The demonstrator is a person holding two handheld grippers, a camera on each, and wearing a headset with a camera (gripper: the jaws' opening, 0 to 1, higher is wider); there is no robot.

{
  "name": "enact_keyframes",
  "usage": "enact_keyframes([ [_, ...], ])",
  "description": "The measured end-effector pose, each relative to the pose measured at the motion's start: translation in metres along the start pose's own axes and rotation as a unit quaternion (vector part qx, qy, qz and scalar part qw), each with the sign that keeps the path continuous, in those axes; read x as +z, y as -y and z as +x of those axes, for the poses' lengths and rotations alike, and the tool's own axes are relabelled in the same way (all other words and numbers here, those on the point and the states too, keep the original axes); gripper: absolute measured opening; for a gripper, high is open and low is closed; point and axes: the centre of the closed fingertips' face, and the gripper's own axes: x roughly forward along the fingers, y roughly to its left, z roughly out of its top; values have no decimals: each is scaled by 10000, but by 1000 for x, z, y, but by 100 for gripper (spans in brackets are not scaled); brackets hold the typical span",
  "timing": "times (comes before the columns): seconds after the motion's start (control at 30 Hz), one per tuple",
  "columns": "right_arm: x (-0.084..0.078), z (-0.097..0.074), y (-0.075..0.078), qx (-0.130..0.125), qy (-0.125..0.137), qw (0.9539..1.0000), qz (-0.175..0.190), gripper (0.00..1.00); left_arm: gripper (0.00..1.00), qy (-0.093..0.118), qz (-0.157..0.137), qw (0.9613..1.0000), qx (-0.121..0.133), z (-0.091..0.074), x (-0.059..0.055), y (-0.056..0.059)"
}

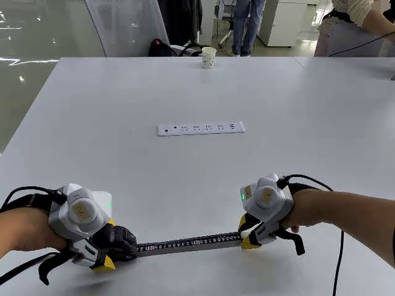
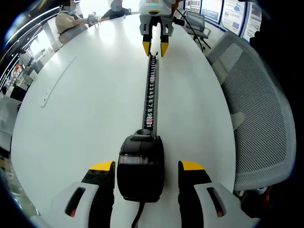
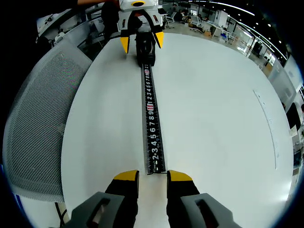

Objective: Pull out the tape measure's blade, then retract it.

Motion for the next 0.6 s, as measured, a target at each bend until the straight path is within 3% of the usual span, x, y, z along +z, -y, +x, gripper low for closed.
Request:
enact_keyframes([
  [0.2, -2, -4, 2, -58, -88, 9999, -11, 26, 58, 75, -158, 9998, 52, -4, 1, -1],
  [0.33, 2, -8, 4, -145, 94, 9999, 14, 35, 68, 204, -284, 9994, 54, -7, 5, -1],
  [0.4, 3, -9, 4, -157, 130, 9998, 30, 36, 69, 283, -306, 9991, -86, -9, 9, 5],
  [0.6, 2, -9, 2, -142, 124, 9998, 28, 44, 81, 218, -490, 9984, -202, -9, 7, 9],
])
